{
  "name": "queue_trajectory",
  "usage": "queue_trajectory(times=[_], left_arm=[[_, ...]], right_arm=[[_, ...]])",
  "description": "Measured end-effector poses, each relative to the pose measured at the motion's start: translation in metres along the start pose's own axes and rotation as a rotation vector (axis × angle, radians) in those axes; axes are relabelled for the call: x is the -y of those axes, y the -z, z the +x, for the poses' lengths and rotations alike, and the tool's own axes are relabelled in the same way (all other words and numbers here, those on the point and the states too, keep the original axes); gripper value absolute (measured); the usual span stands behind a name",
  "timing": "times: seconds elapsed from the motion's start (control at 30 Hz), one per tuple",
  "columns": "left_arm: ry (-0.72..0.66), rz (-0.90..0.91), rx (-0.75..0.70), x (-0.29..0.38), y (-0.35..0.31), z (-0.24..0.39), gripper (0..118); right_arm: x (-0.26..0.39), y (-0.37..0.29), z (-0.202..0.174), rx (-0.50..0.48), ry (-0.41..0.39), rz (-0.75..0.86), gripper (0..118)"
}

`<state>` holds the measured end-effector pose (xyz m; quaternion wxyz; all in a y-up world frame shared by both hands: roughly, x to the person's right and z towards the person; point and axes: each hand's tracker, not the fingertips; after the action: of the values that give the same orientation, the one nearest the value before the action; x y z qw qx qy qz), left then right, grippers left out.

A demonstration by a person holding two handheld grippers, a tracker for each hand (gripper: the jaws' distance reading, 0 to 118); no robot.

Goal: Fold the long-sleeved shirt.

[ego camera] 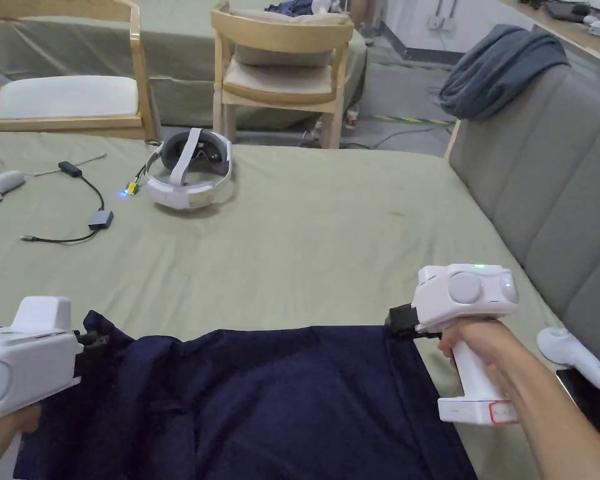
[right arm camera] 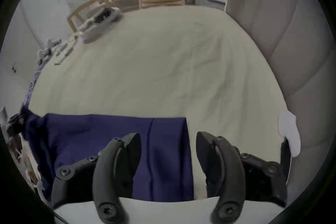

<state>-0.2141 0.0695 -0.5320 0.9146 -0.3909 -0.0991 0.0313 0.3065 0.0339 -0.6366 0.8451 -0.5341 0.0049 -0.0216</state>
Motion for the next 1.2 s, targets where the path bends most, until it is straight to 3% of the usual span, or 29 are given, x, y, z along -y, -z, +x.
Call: queue_trajectory(times=[0.1, 0.13, 0.17, 0.2, 0.27, 0.33, 0.47, 0.53, 0.73, 0.83, 0.93, 1.1, 1.17, 1.2], left_arm=[[-0.037, 0.006, 0.005, 0.004, -0.003, -0.009, 15], [-0.047, 0.005, -0.001, 0.005, -0.004, -0.012, 15], [-0.059, 0.008, -0.003, 0.008, -0.001, -0.009, 15], [-0.065, 0.011, 0.002, 0.009, 0.001, -0.012, 15], [-0.076, 0.01, -0.001, 0.01, 0.003, -0.016, 15], [-0.073, 0.018, -0.003, 0.009, -0.004, -0.012, 15], [-0.026, 0.112, 0.002, 0.009, -0.033, -0.005, 15], [-0.004, 0.168, 0.007, 0.013, -0.057, -0.002, 15], [0.04, 0.263, 0.002, 0.059, -0.143, 0.007, 15], [0.045, 0.281, -0.006, 0.106, -0.173, 0.018, 16], [0.087, 0.263, -0.049, 0.165, -0.182, 0.033, 16], [0.076, -0.002, -0.031, 0.237, -0.148, 0.04, 16], [0.081, -0.131, -0.065, 0.253, -0.13, 0.043, 16], [0.095, -0.157, -0.079, 0.257, -0.123, 0.044, 16]], right_arm=[[-0.007, 0.034, -0.006, -0.073, -0.011, -0.07, 61], [-0.009, 0.049, -0.009, -0.064, -0.013, -0.076, 50], [-0.007, 0.057, -0.013, -0.041, -0.007, -0.097, 12], [-0.004, 0.062, -0.017, -0.053, 0.012, -0.114, 7], [0.001, 0.033, -0.028, -0.01, 0.019, -0.088, 6], [0.004, 0.01, -0.031, -0.007, -0.045, -0.032, 5], [0.025, -0.062, -0.023, -0.095, -0.018, 0.168, 5], [0.044, -0.097, -0.016, -0.12, -0.048, 0.26, 5], [0.152, -0.201, -0.017, -0.149, -0.125, 0.381, 5], [0.214, -0.212, -0.007, -0.128, -0.122, 0.371, 5], [0.277, -0.205, -0.009, -0.108, -0.119, 0.258, 5], [0.332, -0.153, -0.024, -0.086, -0.2, -0.006, 5], [0.338, -0.133, -0.026, -0.022, -0.239, -0.061, 5], [0.34, -0.124, -0.024, -0.036, -0.23, -0.076, 6]])
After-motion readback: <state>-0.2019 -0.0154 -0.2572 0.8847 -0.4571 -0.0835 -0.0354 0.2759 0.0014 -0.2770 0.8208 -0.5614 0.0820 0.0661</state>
